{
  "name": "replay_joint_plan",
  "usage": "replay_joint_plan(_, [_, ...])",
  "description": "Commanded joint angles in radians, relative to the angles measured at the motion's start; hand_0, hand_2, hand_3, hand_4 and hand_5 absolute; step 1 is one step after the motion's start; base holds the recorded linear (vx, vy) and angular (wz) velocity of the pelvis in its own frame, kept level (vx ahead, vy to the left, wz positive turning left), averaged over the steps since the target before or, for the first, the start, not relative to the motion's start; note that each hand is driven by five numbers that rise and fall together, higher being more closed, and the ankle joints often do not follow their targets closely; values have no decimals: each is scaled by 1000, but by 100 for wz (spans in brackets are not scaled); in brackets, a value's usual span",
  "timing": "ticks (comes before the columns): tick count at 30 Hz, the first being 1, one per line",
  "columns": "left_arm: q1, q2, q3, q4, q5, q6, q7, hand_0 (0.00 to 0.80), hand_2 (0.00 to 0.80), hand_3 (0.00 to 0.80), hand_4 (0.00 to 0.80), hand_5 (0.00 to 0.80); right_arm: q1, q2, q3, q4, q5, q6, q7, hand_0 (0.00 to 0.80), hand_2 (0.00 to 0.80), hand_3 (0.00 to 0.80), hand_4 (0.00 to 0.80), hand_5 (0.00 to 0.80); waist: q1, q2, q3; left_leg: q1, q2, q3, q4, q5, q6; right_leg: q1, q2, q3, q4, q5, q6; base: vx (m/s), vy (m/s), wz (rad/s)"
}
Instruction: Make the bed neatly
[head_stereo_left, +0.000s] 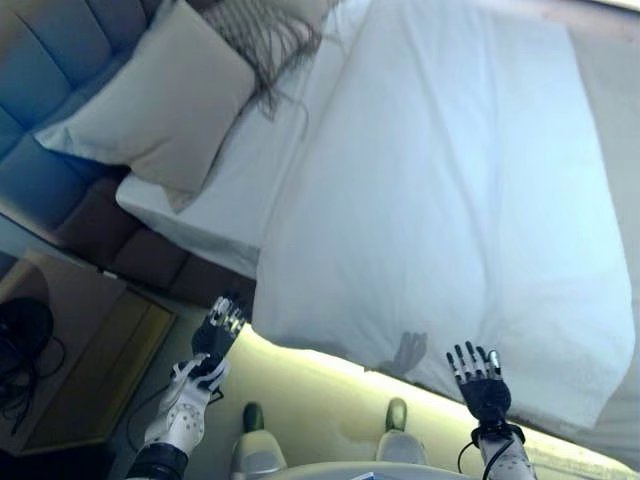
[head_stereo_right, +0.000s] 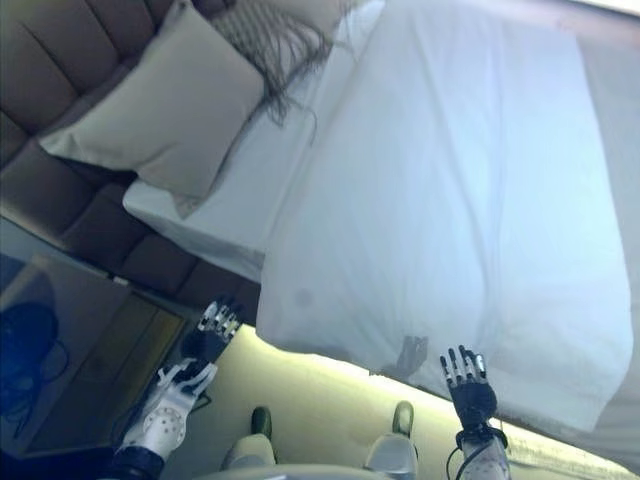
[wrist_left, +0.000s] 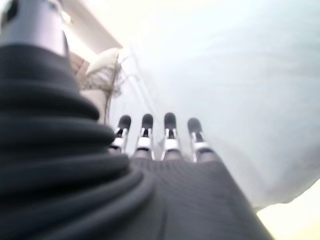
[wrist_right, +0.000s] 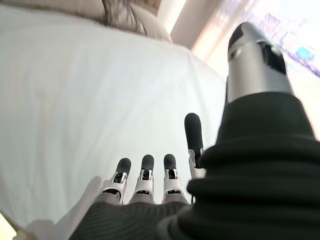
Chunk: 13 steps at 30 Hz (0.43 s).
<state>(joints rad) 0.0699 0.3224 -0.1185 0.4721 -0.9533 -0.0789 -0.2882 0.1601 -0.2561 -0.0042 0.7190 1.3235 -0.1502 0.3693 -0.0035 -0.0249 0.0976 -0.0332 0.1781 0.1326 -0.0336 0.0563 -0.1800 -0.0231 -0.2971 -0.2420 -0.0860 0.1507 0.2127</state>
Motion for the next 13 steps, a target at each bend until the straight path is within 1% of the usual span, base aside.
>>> replay_joint_plan(1, [-46, 22, 43, -12, 23, 12, -48, 0, 0, 0, 0, 0, 12, -2, -10, -111, -86, -47, -76, 0, 0, 0, 0, 0, 37, -8, -23, 12, 8, -21, 49, -7, 55, -2, -8, 34, 78, -5, 17, 136, -8, 11])
replay_joint_plan(4, [-16, 16, 54, -32, 23, 33, -51, 0, 0, 0, 0, 0, 26, 6, 8, -152, -117, -54, -106, 0, 0, 0, 0, 0, 43, -7, -45, 45, 9, -27, 47, -15, 54, 27, -2, 30, 79, -14, 14, 122, -10, 7])
replay_joint_plan(10, [23, 11, 78, -35, 15, 56, -54, 0, 0, 0, 0, 0, 39, 9, 13, -177, -169, -62, -176, 0, 0, 0, 0, 0, 48, -3, -67, 80, 2, -36, 47, -23, 59, 58, 3, 34, 91, -31, 7, 77, 18, 4])
replay_joint_plan(13, [25, 10, 82, -37, 21, 77, -40, 0, 0, 0, 0, 0, 42, 9, 13, -176, -173, -63, -190, 0, 0, 0, 0, 0, 50, -4, -75, 85, -1, -37, 39, -22, 60, 61, 1, 31, 88, -27, 10, 35, 6, 4])
